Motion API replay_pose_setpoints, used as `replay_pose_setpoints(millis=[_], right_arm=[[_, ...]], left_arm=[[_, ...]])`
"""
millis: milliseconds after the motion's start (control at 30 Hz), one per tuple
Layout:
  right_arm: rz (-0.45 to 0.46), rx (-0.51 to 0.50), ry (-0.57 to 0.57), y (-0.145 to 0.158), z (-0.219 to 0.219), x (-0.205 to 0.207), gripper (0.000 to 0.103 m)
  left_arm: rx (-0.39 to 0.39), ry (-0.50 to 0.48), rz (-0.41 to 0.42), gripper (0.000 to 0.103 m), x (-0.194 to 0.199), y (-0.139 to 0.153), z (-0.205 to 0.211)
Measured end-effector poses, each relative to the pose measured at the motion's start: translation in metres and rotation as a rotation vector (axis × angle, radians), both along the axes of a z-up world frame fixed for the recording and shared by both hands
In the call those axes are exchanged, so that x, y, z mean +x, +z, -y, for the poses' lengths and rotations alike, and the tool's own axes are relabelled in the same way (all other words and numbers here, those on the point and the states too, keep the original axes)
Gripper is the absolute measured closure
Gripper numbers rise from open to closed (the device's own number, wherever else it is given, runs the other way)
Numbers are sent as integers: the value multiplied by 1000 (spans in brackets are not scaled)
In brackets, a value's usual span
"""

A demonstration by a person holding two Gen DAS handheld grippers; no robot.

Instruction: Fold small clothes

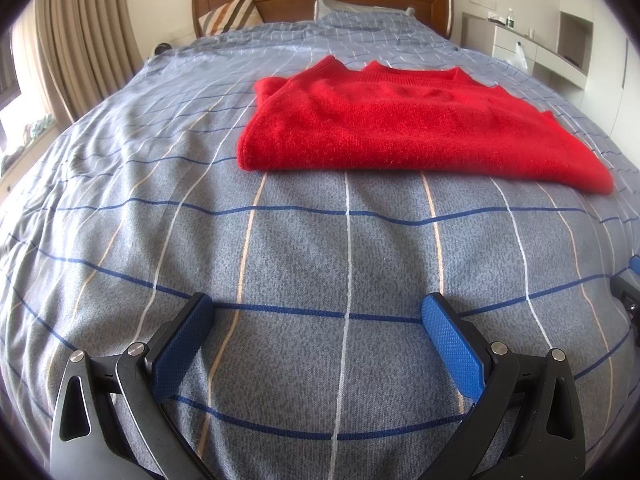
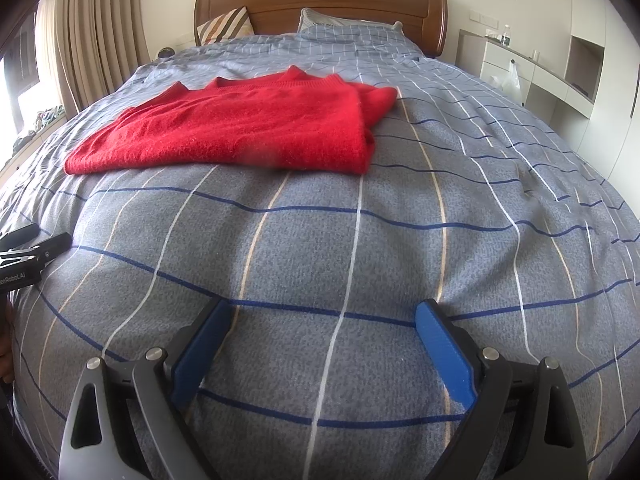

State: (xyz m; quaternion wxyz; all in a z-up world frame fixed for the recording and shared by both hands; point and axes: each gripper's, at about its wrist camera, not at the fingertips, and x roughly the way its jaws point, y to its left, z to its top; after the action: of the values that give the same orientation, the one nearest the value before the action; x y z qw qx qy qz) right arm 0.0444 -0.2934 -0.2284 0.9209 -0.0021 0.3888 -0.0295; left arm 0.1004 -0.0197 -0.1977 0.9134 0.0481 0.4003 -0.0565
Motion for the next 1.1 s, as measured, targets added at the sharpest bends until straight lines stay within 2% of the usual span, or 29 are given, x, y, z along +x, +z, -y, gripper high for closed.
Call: replay_pose_setpoints(millis=[100,167,233,300,367,467,533,600,667,700,733,767,833,900,1000,1100], right_arm=[[-5,2,0,0,0,2,10],[-25,8,8,1,1,3,9],[-76,26,26,6,5,7,9],[-127,71,62,19,13,16,11],[-91,157,79,42,28,27,12],[-55,316,33,72,60,65,12],[-59,441,-1,78,80,101,12],[-87,524,-66,73,95,140,13],[-124,593,-137,59,107,170,24],[-136,627,-162,52,110,181,25],[-161,666,-161,44,109,191,34],[-209,688,-152,35,104,201,57],[-271,599,-170,32,91,210,92],[-258,536,-154,49,76,213,92],[-201,507,-32,97,38,215,92],[-166,502,102,140,-19,225,93]], left_arm=[[-8,-9,-28,0,2,3,-3],[-10,-27,-78,0,4,8,-5],[-22,-55,-130,1,2,17,-12],[-60,-68,-134,1,-7,26,-21],[-89,-60,-104,1,-17,33,-33],[-114,-25,-63,1,-25,36,-48],[-148,-2,-33,1,-30,37,-54],[-181,1,-1,1,-37,33,-59],[-188,-7,21,1,-42,22,-64],[-181,-15,22,1,-44,15,-66],[-168,-26,22,1,-45,8,-66],[-155,-43,34,1,-47,4,-67],[-138,-62,46,1,-47,7,-66],[-160,-51,41,1,-44,14,-72],[-229,13,81,1,-45,28,-96],[-225,107,123,1,-40,35,-122]])
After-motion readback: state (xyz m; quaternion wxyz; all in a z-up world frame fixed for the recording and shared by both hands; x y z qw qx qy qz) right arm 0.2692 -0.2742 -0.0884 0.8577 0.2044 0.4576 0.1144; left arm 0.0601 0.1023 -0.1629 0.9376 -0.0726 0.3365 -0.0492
